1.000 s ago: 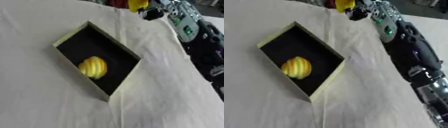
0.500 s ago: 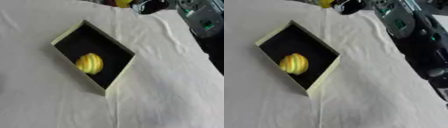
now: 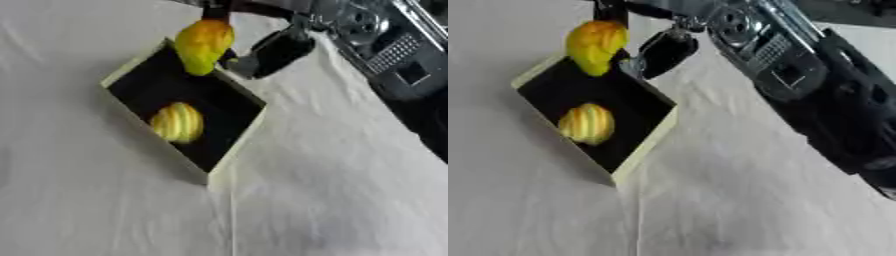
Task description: Pick up objects on the table and place them in the box.
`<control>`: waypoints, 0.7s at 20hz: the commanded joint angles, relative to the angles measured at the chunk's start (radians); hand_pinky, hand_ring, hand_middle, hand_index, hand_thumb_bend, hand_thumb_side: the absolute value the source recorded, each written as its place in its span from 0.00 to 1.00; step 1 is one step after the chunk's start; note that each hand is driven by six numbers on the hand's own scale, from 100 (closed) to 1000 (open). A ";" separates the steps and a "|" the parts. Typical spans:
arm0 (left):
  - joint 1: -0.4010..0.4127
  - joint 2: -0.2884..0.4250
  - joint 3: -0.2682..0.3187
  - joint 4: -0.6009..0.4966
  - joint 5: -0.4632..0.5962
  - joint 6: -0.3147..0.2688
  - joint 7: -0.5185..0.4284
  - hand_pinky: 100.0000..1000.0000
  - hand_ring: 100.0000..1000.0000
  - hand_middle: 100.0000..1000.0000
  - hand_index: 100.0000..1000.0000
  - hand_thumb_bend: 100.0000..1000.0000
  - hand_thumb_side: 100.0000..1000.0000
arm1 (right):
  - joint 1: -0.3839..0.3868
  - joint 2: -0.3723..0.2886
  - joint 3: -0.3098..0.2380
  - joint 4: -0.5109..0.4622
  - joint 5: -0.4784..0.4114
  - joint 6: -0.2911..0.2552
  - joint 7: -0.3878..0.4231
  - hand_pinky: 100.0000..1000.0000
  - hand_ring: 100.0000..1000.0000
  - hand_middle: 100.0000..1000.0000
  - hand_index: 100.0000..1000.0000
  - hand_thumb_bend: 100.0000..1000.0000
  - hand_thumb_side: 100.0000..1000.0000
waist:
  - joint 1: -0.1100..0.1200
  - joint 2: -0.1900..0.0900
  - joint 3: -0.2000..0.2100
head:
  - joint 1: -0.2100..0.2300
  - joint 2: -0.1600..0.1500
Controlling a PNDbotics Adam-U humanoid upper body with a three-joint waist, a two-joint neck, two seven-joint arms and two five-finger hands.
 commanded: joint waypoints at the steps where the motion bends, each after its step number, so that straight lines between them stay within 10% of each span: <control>1: -0.015 0.018 0.011 -0.015 0.005 -0.003 -0.002 0.85 0.89 0.86 0.79 0.30 0.77 | -0.009 0.015 0.009 0.027 0.002 -0.011 0.009 0.81 0.62 0.52 0.58 0.00 0.00 | 0.005 -0.028 0.005 | -0.006 0.004; 14: -0.017 0.009 0.009 -0.015 0.002 0.001 -0.006 0.85 0.88 0.86 0.79 0.30 0.78 | -0.004 0.084 0.038 0.213 0.130 -0.127 0.005 0.81 0.66 0.59 0.64 0.00 0.00 | -0.004 -0.015 0.021 | -0.008 0.006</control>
